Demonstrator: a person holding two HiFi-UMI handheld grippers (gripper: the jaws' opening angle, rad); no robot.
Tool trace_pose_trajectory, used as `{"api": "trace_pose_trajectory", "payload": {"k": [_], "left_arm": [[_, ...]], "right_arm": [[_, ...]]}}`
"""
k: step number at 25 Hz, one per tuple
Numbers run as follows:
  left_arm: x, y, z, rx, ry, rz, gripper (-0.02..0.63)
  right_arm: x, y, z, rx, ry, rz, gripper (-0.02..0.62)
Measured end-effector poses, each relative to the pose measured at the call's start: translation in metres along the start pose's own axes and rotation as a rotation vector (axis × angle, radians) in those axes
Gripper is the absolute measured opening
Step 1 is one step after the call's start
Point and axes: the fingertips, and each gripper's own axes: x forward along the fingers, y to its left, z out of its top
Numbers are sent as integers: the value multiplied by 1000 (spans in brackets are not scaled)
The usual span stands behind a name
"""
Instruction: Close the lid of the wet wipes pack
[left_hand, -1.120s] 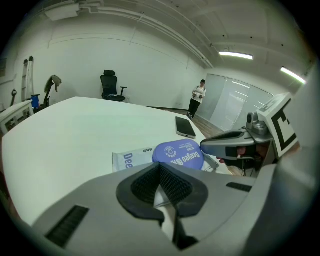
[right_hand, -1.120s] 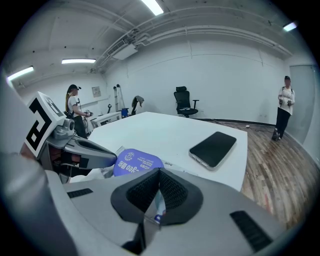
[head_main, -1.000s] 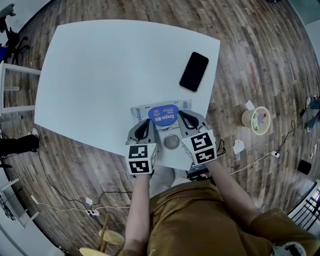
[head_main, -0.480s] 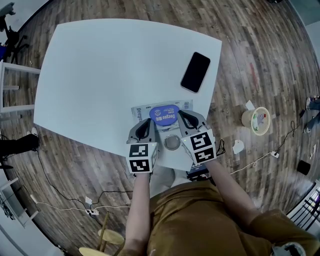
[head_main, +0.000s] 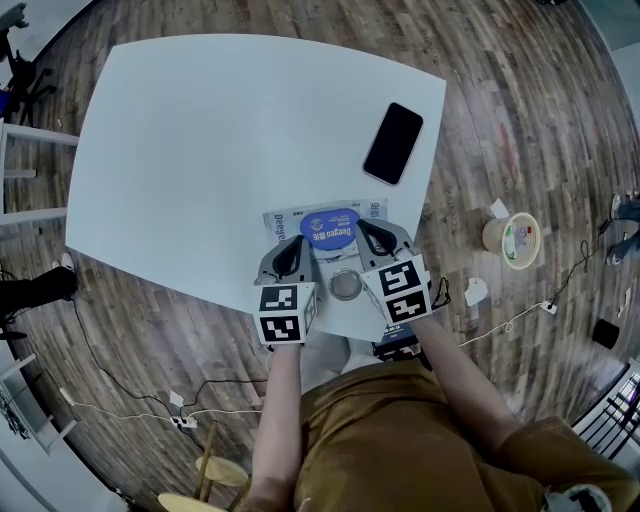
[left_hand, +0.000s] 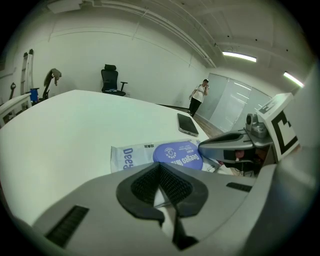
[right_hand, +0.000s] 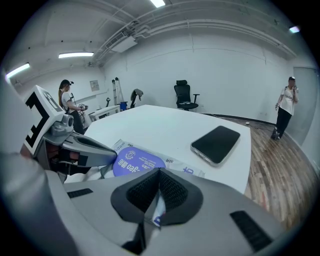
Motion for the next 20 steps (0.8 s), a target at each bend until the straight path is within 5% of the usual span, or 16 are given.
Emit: {"api": "trace_pose_trajectory", "payload": {"k": [20], "left_arm": [[-2, 0, 4, 29, -16, 11, -6]], "right_arm": [[5, 0, -5, -12, 67, -6, 8]]}}
